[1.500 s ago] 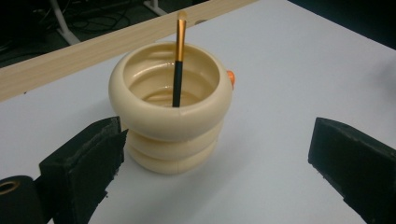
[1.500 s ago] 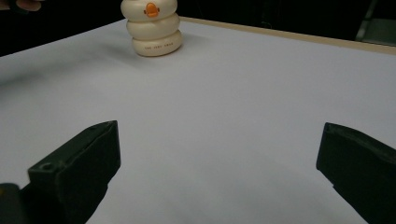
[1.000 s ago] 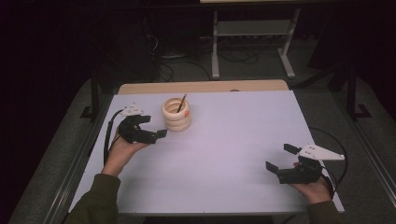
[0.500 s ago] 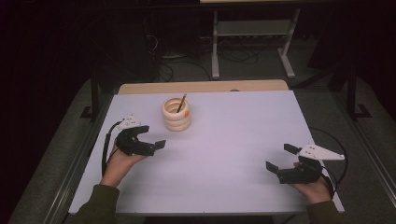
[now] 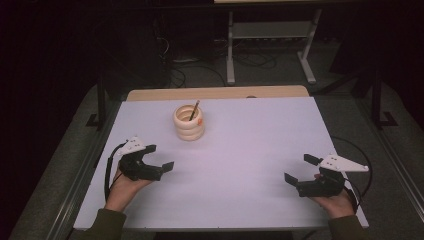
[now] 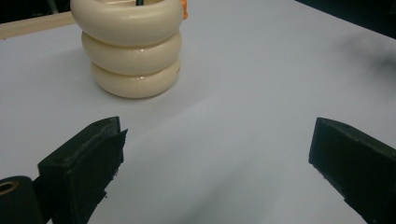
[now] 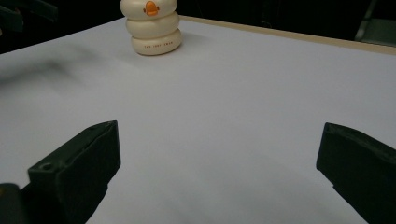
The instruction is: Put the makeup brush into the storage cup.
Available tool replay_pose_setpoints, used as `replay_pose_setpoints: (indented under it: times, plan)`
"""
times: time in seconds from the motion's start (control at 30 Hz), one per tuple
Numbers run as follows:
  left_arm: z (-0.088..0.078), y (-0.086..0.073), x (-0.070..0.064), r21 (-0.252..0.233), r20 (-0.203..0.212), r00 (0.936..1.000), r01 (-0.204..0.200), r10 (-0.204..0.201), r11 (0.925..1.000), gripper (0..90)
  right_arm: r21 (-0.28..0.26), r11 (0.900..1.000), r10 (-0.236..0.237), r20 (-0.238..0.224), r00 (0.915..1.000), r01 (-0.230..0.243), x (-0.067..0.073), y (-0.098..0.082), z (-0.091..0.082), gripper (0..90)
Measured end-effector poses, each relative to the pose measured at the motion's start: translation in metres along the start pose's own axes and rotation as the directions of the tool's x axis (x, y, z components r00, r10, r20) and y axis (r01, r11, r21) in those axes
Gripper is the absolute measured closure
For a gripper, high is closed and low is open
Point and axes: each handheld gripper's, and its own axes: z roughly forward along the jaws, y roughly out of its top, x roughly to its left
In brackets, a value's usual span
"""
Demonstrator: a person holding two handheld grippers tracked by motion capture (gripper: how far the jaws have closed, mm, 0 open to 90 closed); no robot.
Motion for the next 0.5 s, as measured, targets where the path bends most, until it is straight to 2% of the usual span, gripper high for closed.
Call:
replay_pose_setpoints:
  times: [0.13,0.4,0.47,0.5]
  plan:
    - [-0.003,-0.005,-0.004,-0.006,0.004,1.0000,0.007,-0.007,1.0000,2.5,-0.002,1.000,0.000,0.000,1.0000,0.000,0.000,0.000,0.000,0.0]
    - [-0.007,-0.014,-0.011,-0.015,0.007,1.0000,0.002,-0.002,0.9999,2.5,-0.001,1.000,-0.002,0.000,1.0000,0.002,0.000,0.000,0.000,0.0]
    - [-0.008,-0.016,-0.013,-0.014,0.005,0.9999,-0.011,0.011,0.9998,2.6,0.001,1.000,-0.001,-0.002,1.0000,0.001,0.000,0.000,0.000,0.0]
    - [-0.008,-0.018,-0.014,-0.015,0.010,0.9999,-0.004,0.004,0.9999,2.5,0.001,1.000,-0.002,-0.002,1.0000,0.002,0.000,0.000,0.000,0.0]
